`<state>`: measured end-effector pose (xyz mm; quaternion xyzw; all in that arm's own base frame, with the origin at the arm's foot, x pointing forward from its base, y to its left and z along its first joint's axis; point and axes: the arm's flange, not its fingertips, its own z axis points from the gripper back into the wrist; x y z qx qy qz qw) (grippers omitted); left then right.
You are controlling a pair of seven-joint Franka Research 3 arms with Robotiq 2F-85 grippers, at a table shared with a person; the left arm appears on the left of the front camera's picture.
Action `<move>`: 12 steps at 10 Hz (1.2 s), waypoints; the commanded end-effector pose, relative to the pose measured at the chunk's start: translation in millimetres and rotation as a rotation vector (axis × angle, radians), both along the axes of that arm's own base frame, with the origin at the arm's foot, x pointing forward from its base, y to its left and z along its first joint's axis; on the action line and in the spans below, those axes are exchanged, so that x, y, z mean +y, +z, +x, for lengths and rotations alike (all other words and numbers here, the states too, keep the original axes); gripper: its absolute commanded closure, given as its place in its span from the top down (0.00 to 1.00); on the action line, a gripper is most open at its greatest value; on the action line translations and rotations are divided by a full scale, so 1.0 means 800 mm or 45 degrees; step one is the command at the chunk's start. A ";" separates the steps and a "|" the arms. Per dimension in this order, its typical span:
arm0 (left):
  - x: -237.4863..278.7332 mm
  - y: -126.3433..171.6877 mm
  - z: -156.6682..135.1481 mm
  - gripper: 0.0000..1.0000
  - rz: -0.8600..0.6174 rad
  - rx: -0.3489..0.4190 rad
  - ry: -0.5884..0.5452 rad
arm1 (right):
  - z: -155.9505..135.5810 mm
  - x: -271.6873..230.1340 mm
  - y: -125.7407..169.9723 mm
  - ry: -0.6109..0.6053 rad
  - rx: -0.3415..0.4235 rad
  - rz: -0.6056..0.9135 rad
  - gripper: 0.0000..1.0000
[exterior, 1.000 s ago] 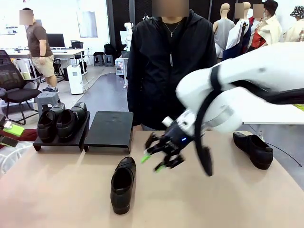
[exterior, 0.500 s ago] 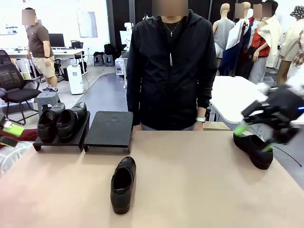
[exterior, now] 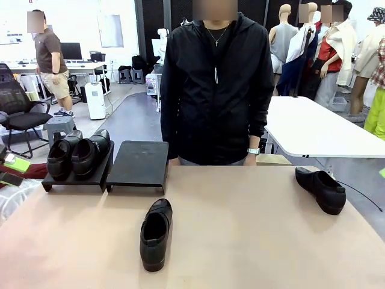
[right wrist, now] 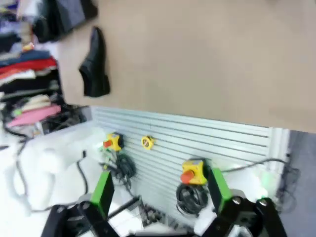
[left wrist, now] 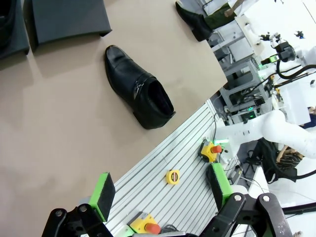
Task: Organize the shoes by placing them on the stand.
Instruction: Pick up one Shoe and place it in the middle of the table, then place the Shoe from the middle of the table onto the Shoes Stand.
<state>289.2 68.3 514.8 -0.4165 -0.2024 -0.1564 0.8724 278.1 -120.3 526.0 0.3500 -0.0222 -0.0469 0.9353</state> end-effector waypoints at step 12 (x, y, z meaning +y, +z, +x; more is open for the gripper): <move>0.002 0.000 -0.002 1.00 0.012 0.002 -0.012 | 0.000 0.000 0.000 0.000 0.000 0.000 1.00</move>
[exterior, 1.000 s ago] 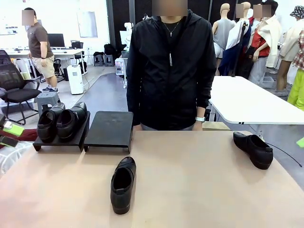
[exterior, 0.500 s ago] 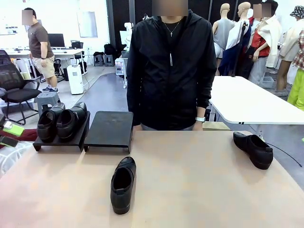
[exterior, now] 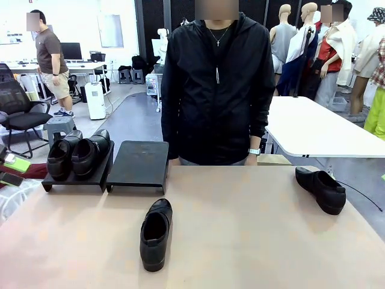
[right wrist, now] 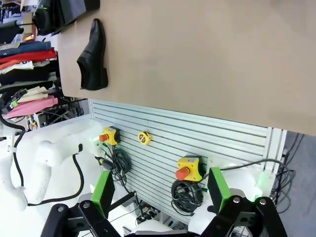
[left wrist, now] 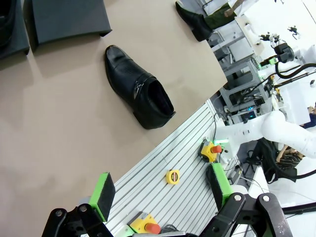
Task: Organize the shoes by placing them on the stand.
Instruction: Place the Shoe from the middle of the table onto the Shoes Stand.
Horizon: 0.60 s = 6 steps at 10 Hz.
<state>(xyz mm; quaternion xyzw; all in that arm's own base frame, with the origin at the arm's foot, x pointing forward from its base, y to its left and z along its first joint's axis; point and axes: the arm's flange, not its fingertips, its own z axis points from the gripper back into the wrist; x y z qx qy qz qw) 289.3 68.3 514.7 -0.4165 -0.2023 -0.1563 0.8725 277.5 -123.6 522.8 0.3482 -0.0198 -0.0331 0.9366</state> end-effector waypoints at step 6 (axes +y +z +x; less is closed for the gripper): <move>-0.121 0.009 -0.018 1.00 0.156 0.111 0.043 | 0.001 0.004 0.004 -0.035 0.006 0.006 1.00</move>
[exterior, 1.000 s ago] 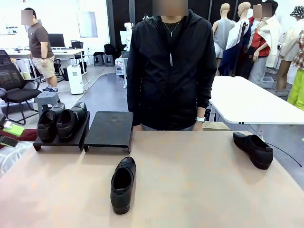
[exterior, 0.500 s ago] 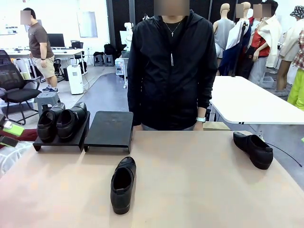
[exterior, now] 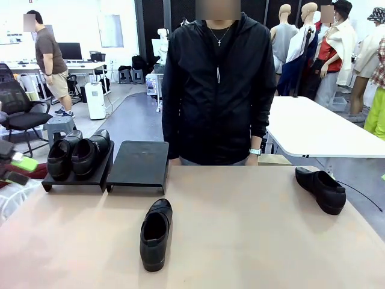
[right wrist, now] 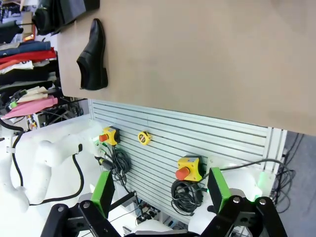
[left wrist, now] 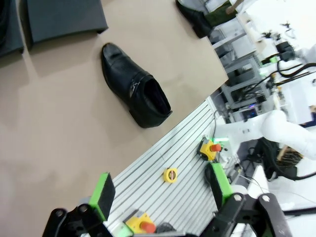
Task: Organize the shoes by placing them on the stand.
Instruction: Place the Shoe from the middle of the table onto the Shoes Stand.
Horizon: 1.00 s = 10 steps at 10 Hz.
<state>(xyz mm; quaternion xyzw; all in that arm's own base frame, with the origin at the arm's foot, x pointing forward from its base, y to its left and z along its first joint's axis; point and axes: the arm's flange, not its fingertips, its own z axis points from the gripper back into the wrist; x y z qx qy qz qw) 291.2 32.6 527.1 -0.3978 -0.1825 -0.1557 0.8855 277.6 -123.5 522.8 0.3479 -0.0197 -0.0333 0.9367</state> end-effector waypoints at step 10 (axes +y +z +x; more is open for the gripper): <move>-0.420 -0.094 -0.059 1.00 0.644 0.166 0.127 | 0.001 0.004 0.004 -0.035 0.006 0.007 1.00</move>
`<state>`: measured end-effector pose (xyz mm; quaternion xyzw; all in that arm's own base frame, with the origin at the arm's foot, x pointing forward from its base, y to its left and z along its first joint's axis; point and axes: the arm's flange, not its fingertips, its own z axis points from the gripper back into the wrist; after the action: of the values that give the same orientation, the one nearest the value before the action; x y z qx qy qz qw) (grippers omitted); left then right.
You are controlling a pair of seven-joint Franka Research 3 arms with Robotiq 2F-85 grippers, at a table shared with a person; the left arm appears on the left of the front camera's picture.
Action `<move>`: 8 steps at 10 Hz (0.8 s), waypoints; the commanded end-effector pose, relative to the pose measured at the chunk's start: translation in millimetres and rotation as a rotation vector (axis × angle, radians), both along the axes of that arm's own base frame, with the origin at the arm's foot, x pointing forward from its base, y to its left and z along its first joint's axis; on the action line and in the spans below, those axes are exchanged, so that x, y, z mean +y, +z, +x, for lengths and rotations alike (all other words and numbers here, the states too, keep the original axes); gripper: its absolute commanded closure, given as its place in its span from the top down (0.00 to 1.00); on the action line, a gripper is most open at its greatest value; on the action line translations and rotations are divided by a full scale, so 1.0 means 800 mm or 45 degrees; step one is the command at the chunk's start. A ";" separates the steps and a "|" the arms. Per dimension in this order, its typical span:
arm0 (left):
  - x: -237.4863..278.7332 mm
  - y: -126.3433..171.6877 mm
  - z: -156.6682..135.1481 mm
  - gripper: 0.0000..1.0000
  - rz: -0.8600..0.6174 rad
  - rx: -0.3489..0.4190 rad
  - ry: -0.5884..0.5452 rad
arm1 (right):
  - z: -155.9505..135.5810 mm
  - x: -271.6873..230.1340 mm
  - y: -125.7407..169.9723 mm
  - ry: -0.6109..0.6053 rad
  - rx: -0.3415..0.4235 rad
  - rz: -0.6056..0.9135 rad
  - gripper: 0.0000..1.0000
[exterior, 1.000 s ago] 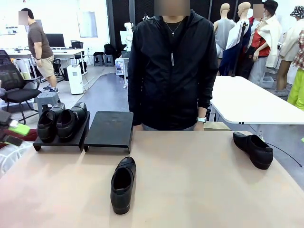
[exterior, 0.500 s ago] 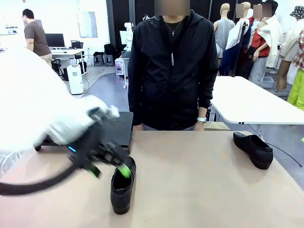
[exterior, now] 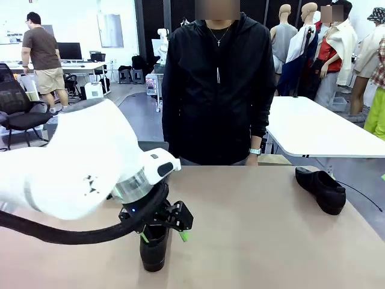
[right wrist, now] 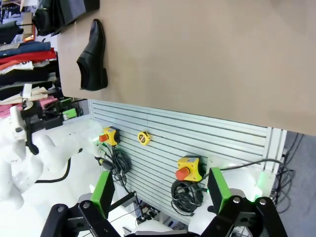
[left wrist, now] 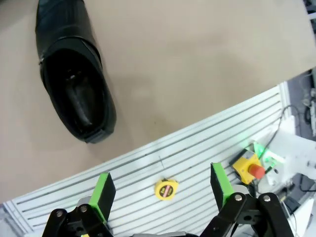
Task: Organize the shoes by placing them on the stand.
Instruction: Place the Shoe from the middle of the table onto the Shoes Stand.
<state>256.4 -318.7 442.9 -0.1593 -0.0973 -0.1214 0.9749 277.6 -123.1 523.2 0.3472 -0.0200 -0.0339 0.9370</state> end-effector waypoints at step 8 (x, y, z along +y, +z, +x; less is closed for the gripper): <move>-0.021 -0.040 0.084 1.00 0.044 0.060 0.349 | 0.001 0.004 0.004 -0.033 0.006 0.009 1.00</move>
<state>314.4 -318.8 416.4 -0.1413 -0.1004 0.0061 0.9848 277.6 -123.1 523.2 0.3471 -0.0201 -0.0339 0.9370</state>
